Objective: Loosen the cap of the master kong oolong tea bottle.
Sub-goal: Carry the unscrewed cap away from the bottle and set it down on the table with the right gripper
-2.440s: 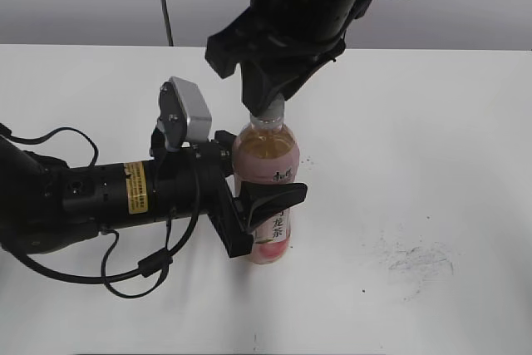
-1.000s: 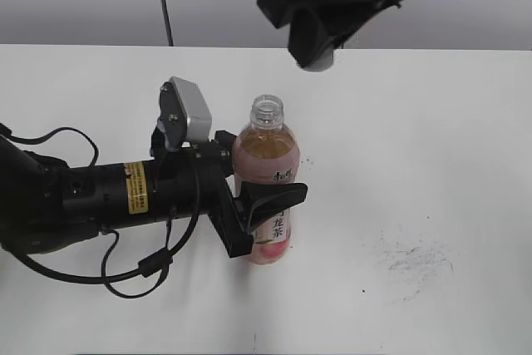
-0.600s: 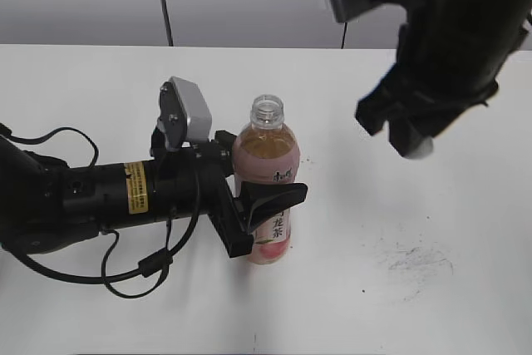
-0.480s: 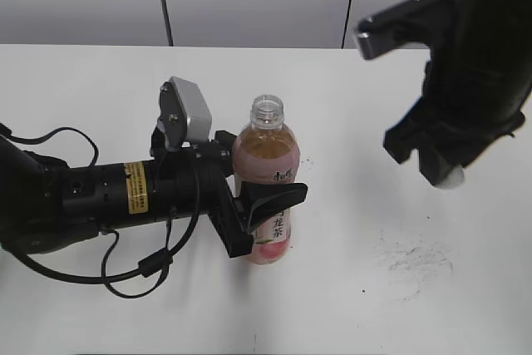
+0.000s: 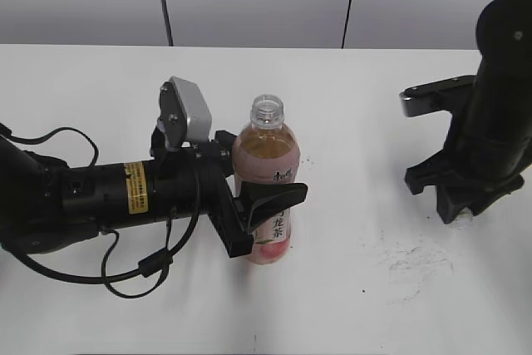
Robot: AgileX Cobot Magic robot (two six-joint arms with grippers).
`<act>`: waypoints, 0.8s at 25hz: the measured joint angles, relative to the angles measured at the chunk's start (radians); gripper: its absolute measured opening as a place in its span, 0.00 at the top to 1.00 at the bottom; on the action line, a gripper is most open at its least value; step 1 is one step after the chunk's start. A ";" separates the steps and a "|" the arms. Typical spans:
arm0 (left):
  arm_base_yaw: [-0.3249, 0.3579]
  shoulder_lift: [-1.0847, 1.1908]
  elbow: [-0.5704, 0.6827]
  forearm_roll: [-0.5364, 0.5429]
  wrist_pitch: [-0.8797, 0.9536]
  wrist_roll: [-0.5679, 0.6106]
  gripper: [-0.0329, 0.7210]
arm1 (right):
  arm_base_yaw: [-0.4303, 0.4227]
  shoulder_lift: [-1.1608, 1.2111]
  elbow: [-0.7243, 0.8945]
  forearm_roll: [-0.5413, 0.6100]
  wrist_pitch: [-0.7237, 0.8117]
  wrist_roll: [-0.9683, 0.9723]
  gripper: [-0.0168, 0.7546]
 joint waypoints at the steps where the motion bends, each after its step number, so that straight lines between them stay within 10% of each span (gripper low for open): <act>1: 0.000 0.000 0.000 0.000 0.000 0.000 0.39 | -0.002 0.023 0.000 0.008 -0.018 0.001 0.64; 9: 0.000 0.000 0.000 0.000 0.000 0.000 0.39 | -0.002 0.152 0.000 0.088 -0.101 -0.017 0.62; 20: 0.000 0.000 0.000 0.000 0.000 0.000 0.39 | -0.002 0.153 -0.037 0.134 -0.047 -0.051 0.36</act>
